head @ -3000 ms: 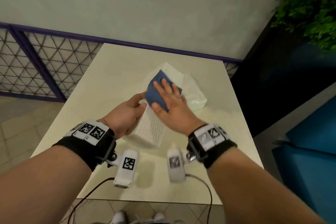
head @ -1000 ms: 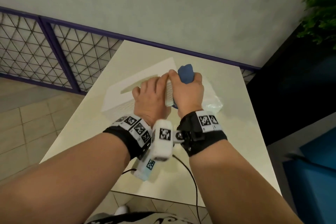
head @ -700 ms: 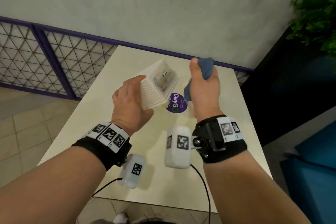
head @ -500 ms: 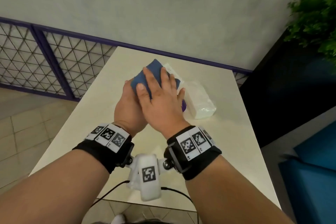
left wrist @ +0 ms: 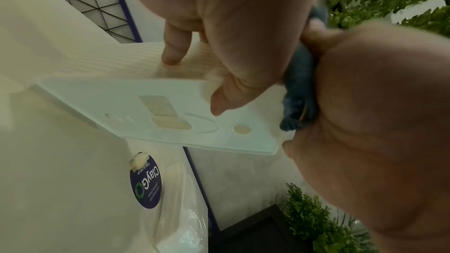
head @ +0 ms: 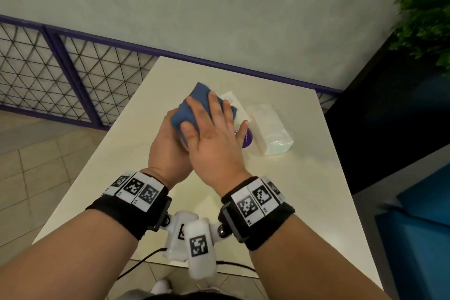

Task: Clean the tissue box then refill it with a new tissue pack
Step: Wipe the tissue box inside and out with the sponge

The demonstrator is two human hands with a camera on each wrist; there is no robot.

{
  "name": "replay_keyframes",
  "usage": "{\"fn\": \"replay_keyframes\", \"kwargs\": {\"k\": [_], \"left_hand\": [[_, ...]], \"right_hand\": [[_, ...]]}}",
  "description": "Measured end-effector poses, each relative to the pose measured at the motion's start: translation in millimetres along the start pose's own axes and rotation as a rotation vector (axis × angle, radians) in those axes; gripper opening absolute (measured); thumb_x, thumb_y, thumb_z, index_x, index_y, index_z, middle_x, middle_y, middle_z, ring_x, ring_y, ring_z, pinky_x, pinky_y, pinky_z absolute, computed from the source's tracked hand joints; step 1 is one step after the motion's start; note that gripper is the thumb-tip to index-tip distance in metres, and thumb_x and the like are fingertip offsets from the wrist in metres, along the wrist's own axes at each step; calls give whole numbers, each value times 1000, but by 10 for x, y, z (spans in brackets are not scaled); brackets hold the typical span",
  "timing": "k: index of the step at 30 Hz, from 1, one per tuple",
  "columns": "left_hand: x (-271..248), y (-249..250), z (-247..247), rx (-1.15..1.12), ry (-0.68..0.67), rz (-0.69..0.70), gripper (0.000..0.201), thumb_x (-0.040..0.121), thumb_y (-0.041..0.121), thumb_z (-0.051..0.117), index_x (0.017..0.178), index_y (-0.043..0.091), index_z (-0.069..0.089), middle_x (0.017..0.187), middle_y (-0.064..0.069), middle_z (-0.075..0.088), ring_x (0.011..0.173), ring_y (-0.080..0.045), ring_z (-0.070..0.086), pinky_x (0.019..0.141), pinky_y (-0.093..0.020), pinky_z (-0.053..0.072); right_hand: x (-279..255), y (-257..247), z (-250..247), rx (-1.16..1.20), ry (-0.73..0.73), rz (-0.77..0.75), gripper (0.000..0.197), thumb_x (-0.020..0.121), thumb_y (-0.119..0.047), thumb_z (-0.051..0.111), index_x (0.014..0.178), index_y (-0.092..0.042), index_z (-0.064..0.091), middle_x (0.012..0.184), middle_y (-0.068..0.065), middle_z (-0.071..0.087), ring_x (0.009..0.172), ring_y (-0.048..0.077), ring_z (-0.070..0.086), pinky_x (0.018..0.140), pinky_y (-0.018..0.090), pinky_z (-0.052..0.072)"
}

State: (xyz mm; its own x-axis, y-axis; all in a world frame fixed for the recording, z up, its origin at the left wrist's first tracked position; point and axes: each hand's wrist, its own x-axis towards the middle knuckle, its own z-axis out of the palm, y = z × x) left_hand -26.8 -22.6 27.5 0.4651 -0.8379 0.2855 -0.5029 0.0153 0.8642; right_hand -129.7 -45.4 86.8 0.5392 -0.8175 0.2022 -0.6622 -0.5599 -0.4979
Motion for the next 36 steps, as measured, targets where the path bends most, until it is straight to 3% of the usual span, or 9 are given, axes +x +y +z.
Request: {"fn": "replay_keyframes", "kwargs": {"k": [5,10,14,17,21,24,28,31,36], "left_hand": [[-63,-38,-23,-101,7,16,68,63,19,81,114,37,39,103,33,54,89,6,56,71,-37,53],[-169,-141,-96,-118,-28,39,69,60,26,80,113,49,40,113,37,51,101,10,54,84,-38,54],[-93,-258,-212,-116,-76,125,73,62,28,81,120,45,41,125,38,46,131,7,38,99,-34,47],[-17,-299,-262,-35,-163,235,80,65,14,88,121,43,38,137,40,36,142,8,17,104,-29,41],[16,-174,-362,174,-309,210,101,53,29,93,130,46,29,150,25,19,142,7,11,109,-42,40],[-71,-9,-342,427,-206,264,121,49,58,84,148,33,18,160,13,7,149,-14,2,119,-48,16],[-192,121,-113,609,-163,325,109,64,64,62,152,24,11,159,0,21,149,-23,1,119,-52,-1],[-179,53,-33,538,-69,244,95,64,39,78,143,19,30,142,-6,45,148,-33,11,113,-61,4],[-121,-27,-171,292,6,-16,76,66,9,76,132,20,38,144,-3,39,148,-26,14,107,-61,33]], "right_hand": [[302,292,-200,156,140,218,45,101,-43,21,144,-34,31,158,-6,24,147,19,18,116,57,-2],[307,589,-244,369,258,540,47,102,-41,22,126,-11,50,120,15,62,112,34,57,94,37,43],[294,695,-275,1076,39,951,77,81,-76,38,119,-13,59,109,12,70,95,32,66,83,45,53],[275,658,-255,1448,-203,876,52,64,-57,76,98,-19,65,109,13,70,95,34,66,86,54,52],[294,639,-125,1354,-25,953,43,52,-38,79,58,-22,40,75,7,38,73,27,36,72,42,34],[237,541,-76,1334,75,1001,37,50,-34,77,50,-19,43,59,5,41,61,24,41,61,37,39],[222,327,67,1289,183,1011,69,39,-37,82,100,-13,62,82,12,70,71,31,69,68,50,59],[185,188,165,1273,244,875,72,51,-38,85,112,-17,54,100,10,71,85,31,71,75,50,60],[133,296,116,1179,209,804,11,90,-29,61,88,-29,50,97,7,62,89,29,61,85,51,53]]}}
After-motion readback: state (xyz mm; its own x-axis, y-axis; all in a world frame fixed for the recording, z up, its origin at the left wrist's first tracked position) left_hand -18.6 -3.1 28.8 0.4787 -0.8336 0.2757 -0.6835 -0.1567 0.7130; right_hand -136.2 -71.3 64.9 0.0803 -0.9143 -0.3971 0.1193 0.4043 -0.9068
